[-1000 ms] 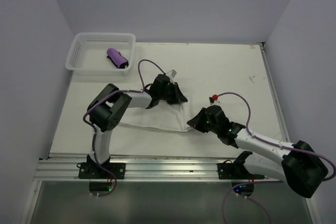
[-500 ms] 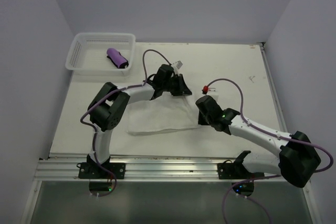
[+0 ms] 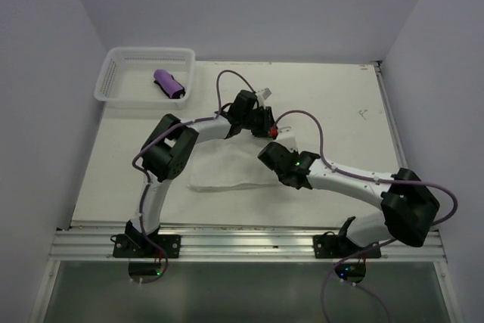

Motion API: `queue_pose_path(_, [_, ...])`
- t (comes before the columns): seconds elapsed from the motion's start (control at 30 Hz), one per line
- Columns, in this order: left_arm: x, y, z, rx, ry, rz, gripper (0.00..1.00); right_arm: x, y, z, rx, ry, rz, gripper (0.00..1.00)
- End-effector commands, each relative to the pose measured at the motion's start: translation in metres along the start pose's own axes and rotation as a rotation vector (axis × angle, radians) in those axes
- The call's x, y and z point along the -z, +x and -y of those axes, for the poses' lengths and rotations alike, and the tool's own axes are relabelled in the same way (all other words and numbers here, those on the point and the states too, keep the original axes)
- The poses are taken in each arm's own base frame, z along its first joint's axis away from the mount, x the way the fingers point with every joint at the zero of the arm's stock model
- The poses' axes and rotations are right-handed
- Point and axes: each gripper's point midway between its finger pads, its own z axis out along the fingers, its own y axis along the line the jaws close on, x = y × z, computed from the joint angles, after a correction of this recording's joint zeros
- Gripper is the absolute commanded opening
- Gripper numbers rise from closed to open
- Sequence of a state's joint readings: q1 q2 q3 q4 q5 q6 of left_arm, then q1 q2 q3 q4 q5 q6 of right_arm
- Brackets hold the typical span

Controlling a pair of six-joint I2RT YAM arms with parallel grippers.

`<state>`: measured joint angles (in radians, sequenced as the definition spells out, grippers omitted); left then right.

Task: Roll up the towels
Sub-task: Roll the towel

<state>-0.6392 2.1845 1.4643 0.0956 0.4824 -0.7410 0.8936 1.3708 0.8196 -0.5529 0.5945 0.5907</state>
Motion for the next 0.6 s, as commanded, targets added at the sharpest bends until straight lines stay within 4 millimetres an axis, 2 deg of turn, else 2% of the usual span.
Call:
queue_pose_path(0.0, [0.002, -0.049, -0.007, -0.062, -0.018, 0.14, 0.29, 0.009, 0.02, 0.025, 0.142, 0.157, -0.077, 0.0])
queue_pose_path(0.07, [0.005, -0.047, -0.009, -0.063, -0.03, 0.139, 0.39, 0.005, 0.023, 0.021, 0.178, 0.197, -0.096, 0.0])
queue_pose_path(0.17, [0.014, -0.048, -0.01, -0.069, -0.048, 0.149, 0.46, 0.003, 0.023, 0.015, 0.189, 0.214, -0.093, 0.0])
queue_pose_path(0.37, [0.034, -0.052, -0.019, -0.04, -0.064, 0.155, 0.56, -0.004, 0.022, 0.007, 0.223, 0.271, -0.099, 0.0])
queue_pose_path(0.47, [0.046, -0.057, -0.016, -0.043, -0.043, 0.159, 0.58, -0.007, 0.021, 0.003, 0.246, 0.288, -0.1, 0.0])
queue_pose_path(0.53, [0.053, -0.061, -0.008, -0.057, -0.026, 0.163, 0.59, -0.007, 0.019, 0.0, 0.256, 0.291, -0.092, 0.0])
queue_pose_path(0.57, [0.059, -0.065, 0.001, -0.073, -0.012, 0.173, 0.6, -0.007, 0.018, -0.002, 0.261, 0.292, -0.092, 0.0])
